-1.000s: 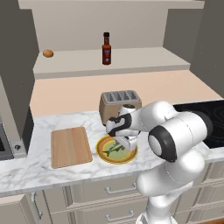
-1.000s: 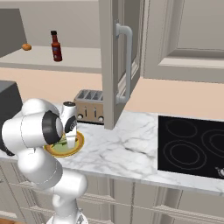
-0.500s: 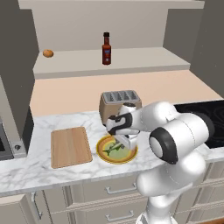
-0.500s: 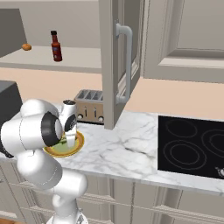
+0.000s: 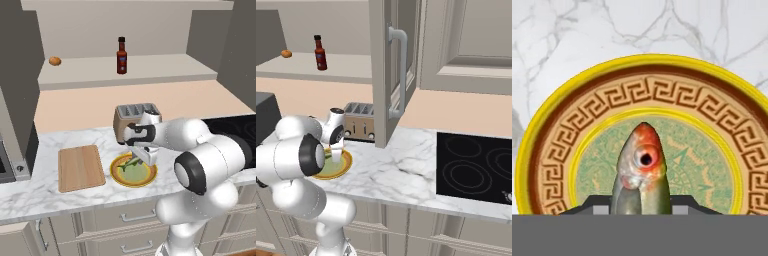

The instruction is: Pick the fish from the plate and place it on the cutting board. Then pick the condiment bottle from the cabinet and place it next to the cutting board.

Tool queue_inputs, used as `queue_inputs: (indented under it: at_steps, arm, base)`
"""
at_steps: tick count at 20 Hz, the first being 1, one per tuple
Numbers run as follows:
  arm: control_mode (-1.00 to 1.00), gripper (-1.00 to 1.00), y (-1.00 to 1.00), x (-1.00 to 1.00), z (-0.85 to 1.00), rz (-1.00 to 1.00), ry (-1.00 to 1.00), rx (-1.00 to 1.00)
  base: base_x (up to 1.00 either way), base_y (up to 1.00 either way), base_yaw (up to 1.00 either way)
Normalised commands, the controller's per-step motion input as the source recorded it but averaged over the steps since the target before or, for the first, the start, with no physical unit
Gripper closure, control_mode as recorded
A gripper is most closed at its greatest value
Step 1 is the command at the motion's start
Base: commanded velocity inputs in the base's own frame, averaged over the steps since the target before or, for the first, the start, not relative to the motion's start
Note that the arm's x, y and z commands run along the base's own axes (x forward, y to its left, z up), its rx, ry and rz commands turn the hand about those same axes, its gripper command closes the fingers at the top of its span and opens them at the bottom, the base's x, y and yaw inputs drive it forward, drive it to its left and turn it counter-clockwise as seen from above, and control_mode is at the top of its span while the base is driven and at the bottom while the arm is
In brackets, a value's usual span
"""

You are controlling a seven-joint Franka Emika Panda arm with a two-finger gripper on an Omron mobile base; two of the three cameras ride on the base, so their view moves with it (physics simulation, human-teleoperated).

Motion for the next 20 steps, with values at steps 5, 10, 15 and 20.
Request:
queue_inputs:
  at_steps: [5,10,15,20]
  arm:
    - [-1.00,1.00,0.07,-0.02,0.24,0.00,0.00,0.04]
    - [-1.00,1.00,0.17,-0.08,0.17,0.00,0.00,0.02]
    - [-1.00,1.00,0.25,-0.09,0.11,0.00,-0.02,0.01]
    - [-1.00,1.00,0.32,-0.09,0.06,0.00,-0.05,0.01]
  base:
    - [0.00,0.00,0.00]
    - [0.00,0.00,0.00]
    - [0.00,0.00,0.00]
    - [0.00,0.00,0.00]
